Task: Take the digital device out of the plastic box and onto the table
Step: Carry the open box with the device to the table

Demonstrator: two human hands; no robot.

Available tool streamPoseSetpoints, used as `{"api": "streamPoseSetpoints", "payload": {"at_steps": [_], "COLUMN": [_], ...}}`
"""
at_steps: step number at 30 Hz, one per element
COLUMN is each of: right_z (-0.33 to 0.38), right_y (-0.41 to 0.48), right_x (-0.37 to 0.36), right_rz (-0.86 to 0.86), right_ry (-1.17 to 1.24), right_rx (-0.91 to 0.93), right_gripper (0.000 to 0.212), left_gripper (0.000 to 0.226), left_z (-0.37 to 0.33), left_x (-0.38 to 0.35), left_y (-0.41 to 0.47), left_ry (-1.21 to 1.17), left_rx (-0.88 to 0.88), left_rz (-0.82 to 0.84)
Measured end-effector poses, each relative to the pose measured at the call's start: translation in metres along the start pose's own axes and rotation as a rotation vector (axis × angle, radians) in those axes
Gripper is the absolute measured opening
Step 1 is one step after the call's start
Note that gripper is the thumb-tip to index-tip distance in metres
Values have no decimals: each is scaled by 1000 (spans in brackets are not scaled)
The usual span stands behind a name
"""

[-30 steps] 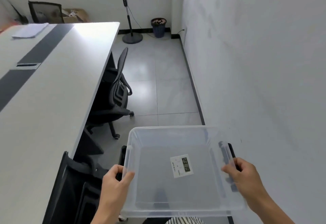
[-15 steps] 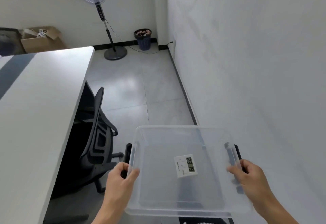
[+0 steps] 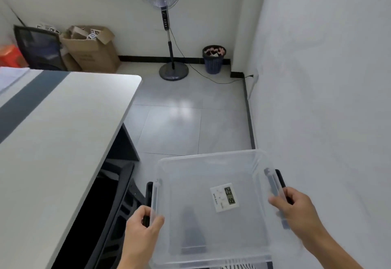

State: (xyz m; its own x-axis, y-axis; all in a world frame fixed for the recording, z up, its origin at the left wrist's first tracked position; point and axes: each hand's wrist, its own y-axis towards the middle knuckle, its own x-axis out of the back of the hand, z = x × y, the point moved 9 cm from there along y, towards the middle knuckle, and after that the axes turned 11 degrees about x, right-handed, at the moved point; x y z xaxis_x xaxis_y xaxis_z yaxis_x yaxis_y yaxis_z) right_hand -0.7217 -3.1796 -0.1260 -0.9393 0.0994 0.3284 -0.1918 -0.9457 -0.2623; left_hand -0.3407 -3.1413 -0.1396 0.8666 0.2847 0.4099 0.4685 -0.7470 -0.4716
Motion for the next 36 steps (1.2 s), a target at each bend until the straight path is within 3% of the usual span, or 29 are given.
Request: {"api": "streamPoseSetpoints", "payload": {"at_steps": [7,13,17,23,28,32,36], "right_z": [71,137,167,218,302,365,408], "right_y": [162,297,397,575,715,796,850], "right_x": [-59,-84,-110,-165,-225,-303,-394], "right_rz": [-43,-52,-34,69,205,398,522], "right_ry": [-17,-8,-10,-25,-66,-167,-222], "right_rx": [-29,8,37,53,129,193,267], "right_gripper": [26,27,28,29,31,25,26], "left_gripper": [18,19,23,28,28,24,37], "left_z": [-116,-232,-281,-345,-412,-418,-403], "left_x": [-17,-41,-57,-80,-69,-46,-21], "left_y": [174,290,368,497,582,630,679], "left_ry": [-31,-35,-50,-85,-145,-196,-318], "left_rx": [22,-32,-29,38,38,127,252], "left_rz": [-2,75,39,-103,-231,-352,-443]}}
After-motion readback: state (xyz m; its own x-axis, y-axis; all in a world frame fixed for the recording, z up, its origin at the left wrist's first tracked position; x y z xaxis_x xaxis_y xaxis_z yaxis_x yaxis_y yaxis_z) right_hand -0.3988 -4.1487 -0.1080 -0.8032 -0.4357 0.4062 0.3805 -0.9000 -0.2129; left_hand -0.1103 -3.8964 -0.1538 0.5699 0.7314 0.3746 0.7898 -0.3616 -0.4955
